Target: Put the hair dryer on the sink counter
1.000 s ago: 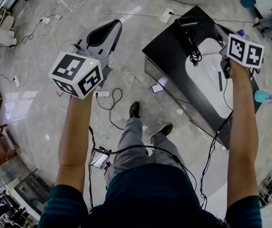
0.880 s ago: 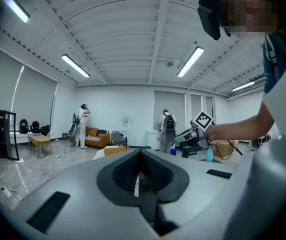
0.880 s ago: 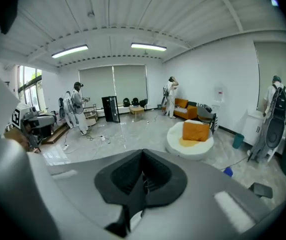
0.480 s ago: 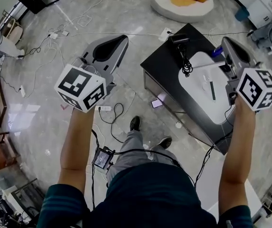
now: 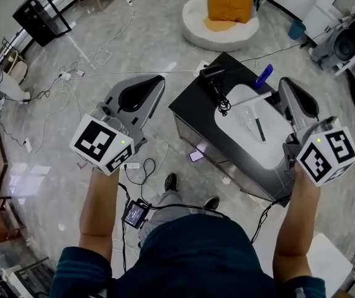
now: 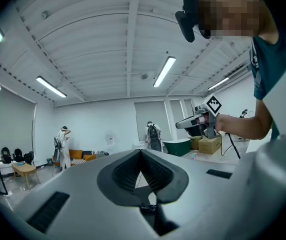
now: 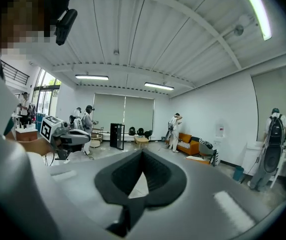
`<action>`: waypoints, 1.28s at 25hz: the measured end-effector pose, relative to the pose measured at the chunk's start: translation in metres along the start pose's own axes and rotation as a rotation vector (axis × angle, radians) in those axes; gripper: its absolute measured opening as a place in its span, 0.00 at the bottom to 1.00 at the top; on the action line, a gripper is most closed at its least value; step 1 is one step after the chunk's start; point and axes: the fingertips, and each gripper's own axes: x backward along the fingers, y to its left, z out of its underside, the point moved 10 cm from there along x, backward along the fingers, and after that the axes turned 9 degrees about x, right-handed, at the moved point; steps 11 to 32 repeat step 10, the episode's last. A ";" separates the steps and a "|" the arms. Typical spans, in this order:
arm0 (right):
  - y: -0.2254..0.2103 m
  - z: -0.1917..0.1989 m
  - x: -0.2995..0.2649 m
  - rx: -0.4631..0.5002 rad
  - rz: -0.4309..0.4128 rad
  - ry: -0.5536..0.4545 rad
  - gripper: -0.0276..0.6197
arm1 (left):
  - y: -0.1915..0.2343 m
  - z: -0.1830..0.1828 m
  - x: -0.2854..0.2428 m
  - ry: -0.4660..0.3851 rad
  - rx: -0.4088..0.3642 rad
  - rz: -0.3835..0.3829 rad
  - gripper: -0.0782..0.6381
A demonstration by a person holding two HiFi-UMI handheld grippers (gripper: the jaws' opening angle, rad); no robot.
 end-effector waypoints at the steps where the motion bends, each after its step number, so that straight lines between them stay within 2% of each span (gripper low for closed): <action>1: -0.001 -0.002 0.008 0.005 0.010 -0.004 0.05 | -0.005 -0.003 -0.002 -0.005 -0.008 0.009 0.12; 10: -0.014 -0.008 0.079 0.015 0.072 -0.012 0.05 | -0.066 -0.026 -0.017 -0.021 -0.049 0.086 0.12; 32: -0.014 -0.008 0.079 0.015 0.072 -0.012 0.05 | -0.066 -0.026 -0.017 -0.021 -0.049 0.086 0.12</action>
